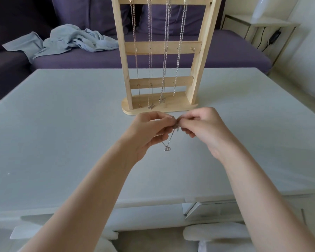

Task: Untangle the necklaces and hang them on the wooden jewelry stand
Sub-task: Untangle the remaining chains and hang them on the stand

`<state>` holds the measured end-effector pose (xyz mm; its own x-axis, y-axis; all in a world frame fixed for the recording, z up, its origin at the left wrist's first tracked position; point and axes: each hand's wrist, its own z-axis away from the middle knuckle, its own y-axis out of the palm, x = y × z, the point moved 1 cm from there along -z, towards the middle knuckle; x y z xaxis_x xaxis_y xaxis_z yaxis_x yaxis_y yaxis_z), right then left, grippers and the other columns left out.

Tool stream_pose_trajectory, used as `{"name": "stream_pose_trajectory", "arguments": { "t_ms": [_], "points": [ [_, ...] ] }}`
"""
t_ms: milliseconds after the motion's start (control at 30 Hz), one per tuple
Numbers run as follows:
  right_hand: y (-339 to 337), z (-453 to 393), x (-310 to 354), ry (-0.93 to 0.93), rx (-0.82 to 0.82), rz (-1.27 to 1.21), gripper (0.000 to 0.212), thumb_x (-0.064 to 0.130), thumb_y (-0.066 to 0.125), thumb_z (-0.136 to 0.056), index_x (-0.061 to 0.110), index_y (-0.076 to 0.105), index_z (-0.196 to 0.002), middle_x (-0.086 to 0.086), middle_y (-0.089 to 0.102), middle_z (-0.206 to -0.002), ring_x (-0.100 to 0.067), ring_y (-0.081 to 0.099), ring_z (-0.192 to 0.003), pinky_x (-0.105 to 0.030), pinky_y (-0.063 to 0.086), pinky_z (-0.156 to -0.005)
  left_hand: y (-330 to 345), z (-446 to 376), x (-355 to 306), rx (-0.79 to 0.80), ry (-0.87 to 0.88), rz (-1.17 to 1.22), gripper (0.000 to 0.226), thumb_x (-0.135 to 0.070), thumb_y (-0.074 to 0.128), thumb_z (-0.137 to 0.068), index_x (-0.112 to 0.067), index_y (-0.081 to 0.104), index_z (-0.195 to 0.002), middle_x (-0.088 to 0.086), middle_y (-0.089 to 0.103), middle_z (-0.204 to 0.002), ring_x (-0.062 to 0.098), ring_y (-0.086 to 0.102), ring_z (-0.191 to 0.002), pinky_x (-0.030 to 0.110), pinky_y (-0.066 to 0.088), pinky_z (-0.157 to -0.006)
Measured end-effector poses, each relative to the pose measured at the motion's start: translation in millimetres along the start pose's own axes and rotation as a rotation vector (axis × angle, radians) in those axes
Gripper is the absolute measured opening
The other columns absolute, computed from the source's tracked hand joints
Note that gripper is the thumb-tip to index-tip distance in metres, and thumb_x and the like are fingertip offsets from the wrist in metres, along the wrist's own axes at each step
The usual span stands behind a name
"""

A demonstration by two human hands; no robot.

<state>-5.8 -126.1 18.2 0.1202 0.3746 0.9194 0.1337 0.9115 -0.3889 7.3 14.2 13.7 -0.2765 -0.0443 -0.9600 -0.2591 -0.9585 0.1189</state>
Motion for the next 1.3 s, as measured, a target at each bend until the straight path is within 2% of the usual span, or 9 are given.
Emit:
{"name": "stream_pose_trajectory", "arguments": {
  "t_ms": [100,267,400,700,800,933,1033,1133,1300],
  "points": [
    [-3.3,-2.9,-2.5,0.013,-0.142,-0.086,0.016,0.004,0.06,-0.078,0.012,0.066,-0.066,0.001,0.062,-0.059,-0.011,0.055,-0.056,-0.023,0.043,-0.057,2.8,1.4,0.2,0.074,-0.03,-0.082,0.006,-0.008,0.067,-0.085,-0.013,0.065,-0.081,0.0,0.069,-0.074,0.003,0.061,-0.06,0.012,0.047,-0.053],
    [-4.4,-2.9,-0.1,0.025,-0.174,-0.222,0.012,0.001,0.058,-0.08,0.01,0.063,-0.074,0.001,0.062,-0.06,-0.008,0.053,-0.053,-0.018,0.042,-0.053,3.4,0.9,0.0,0.083,-0.058,-0.115,0.007,-0.009,0.066,-0.085,-0.015,0.068,-0.087,-0.003,0.07,-0.077,0.002,0.064,-0.065,0.013,0.048,-0.055],
    [-6.4,-1.3,3.9,-0.004,-0.129,-0.267,0.015,0.0,0.058,-0.083,0.013,0.059,-0.077,0.002,0.059,-0.057,-0.009,0.05,-0.051,-0.017,0.041,-0.05,2.5,0.5,-1.0,0.048,-0.075,-0.028,0.012,-0.004,0.061,-0.088,-0.014,0.066,-0.085,-0.002,0.066,-0.072,0.004,0.063,-0.061,0.015,0.05,-0.054],
    [-3.0,0.5,3.9,-0.067,0.02,0.011,0.027,0.005,0.056,-0.084,0.023,0.07,-0.07,0.002,0.056,-0.059,-0.011,0.049,-0.058,-0.024,0.042,-0.059,-2.8,-2.7,-4.0,-0.031,-0.055,0.297,0.011,0.0,0.058,-0.089,-0.008,0.059,-0.082,0.005,0.06,-0.077,0.011,0.061,-0.058,0.016,0.052,-0.055],
    [-0.6,-1.5,0.0,-0.1,0.051,0.136,0.025,0.01,0.059,-0.085,0.028,0.071,-0.073,0.006,0.058,-0.06,-0.011,0.051,-0.06,-0.027,0.042,-0.063,-3.0,-3.5,-3.4,0.033,-0.013,0.292,0.012,0.003,0.058,-0.088,-0.009,0.057,-0.085,0.006,0.063,-0.077,0.01,0.063,-0.059,0.016,0.055,-0.064],
    [-2.3,2.4,3.0,-0.087,0.111,0.006,0.02,0.012,0.066,-0.084,0.03,0.071,-0.079,-0.003,0.062,-0.073,-0.009,0.047,-0.06,-0.016,0.042,-0.057,-3.9,-4.0,-1.6,0.014,0.017,0.177,0.015,0.003,0.062,-0.085,-0.01,0.057,-0.091,0.008,0.066,-0.08,0.012,0.064,-0.065,0.018,0.055,-0.066],
    [-4.8,3.3,5.1,-0.072,0.135,-0.058,0.015,0.014,0.068,-0.083,0.027,0.073,-0.079,0.0,0.071,-0.082,-0.012,0.05,-0.07,-0.02,0.041,-0.06,-3.7,-2.4,-1.8,0.003,0.04,0.155,0.019,0.007,0.062,-0.084,-0.01,0.056,-0.093,0.007,0.064,-0.082,0.014,0.063,-0.068,0.019,0.056,-0.067],
    [-5.7,3.4,5.0,-0.052,0.128,-0.069,0.012,0.015,0.071,-0.081,0.025,0.073,-0.074,0.017,0.068,-0.068,-0.004,0.052,-0.065,-0.016,0.042,-0.058,-3.0,-1.8,-2.2,-0.014,0.073,0.128,0.021,0.008,0.062,-0.083,-0.009,0.056,-0.093,0.007,0.062,-0.081,0.014,0.063,-0.069,0.019,0.056,-0.07],
    [-6.6,3.0,3.5,0.021,0.119,-0.166,0.011,0.009,0.072,-0.079,0.015,0.07,-0.07,0.014,0.064,-0.059,-0.002,0.051,-0.06,-0.017,0.041,-0.058,-4.2,-0.8,-4.4,0.014,0.107,0.074,0.019,0.005,0.062,-0.084,-0.011,0.057,-0.093,0.005,0.064,-0.079,0.01,0.065,-0.067,0.014,0.053,-0.069]
  ]
}}
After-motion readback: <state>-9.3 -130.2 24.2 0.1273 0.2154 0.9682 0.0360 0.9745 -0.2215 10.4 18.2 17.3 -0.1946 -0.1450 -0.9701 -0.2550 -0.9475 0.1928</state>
